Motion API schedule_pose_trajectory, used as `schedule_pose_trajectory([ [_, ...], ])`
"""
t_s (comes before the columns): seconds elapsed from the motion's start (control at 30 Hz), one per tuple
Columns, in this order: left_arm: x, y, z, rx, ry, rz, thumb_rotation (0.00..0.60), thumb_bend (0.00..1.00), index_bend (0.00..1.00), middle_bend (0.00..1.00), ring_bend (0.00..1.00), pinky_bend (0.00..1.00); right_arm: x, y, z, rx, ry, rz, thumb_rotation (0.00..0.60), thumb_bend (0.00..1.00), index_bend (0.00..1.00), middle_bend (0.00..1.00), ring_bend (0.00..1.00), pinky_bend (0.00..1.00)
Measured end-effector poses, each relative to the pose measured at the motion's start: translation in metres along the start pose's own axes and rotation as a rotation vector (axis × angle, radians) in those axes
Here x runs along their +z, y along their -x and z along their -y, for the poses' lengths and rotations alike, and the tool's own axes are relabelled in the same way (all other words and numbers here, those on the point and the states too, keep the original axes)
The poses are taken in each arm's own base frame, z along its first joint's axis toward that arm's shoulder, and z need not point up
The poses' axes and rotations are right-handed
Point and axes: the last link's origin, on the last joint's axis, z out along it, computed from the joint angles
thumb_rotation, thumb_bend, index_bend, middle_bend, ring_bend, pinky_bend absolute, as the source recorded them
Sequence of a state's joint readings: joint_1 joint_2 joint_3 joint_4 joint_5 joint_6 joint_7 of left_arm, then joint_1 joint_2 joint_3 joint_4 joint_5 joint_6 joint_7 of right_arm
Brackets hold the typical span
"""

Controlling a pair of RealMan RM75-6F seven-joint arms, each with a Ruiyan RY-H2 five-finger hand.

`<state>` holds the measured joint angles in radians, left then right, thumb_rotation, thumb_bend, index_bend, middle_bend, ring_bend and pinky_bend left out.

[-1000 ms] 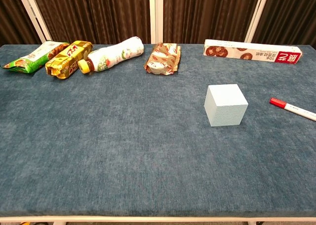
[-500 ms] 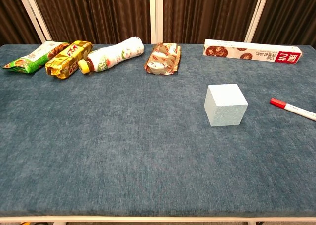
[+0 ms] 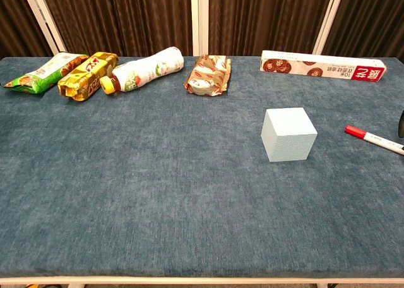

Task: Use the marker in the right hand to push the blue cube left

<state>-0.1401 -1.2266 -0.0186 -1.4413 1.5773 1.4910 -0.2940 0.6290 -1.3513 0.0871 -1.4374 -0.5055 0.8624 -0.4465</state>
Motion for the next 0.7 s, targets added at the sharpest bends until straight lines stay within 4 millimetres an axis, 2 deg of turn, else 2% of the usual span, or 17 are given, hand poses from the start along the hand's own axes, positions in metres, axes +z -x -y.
schedule_pose_trajectory([
  [0.5, -0.002, 0.001, 0.001, -0.020, 0.000, 0.004, 0.600, 0.04, 0.11, 0.02, 0.00, 0.00, 0.007, 0.006, 0.009, -0.006, 0.009, 0.023, 0.557, 0.17, 0.47, 0.50, 1.00, 1.00],
  [0.7, -0.005, 0.003, 0.000, -0.023, 0.006, 0.001, 0.600, 0.04, 0.11, 0.02, 0.00, 0.00, 0.008, 0.007, 0.011, -0.007, 0.011, 0.029, 0.578, 0.17, 0.47, 0.50, 1.00, 1.00],
])
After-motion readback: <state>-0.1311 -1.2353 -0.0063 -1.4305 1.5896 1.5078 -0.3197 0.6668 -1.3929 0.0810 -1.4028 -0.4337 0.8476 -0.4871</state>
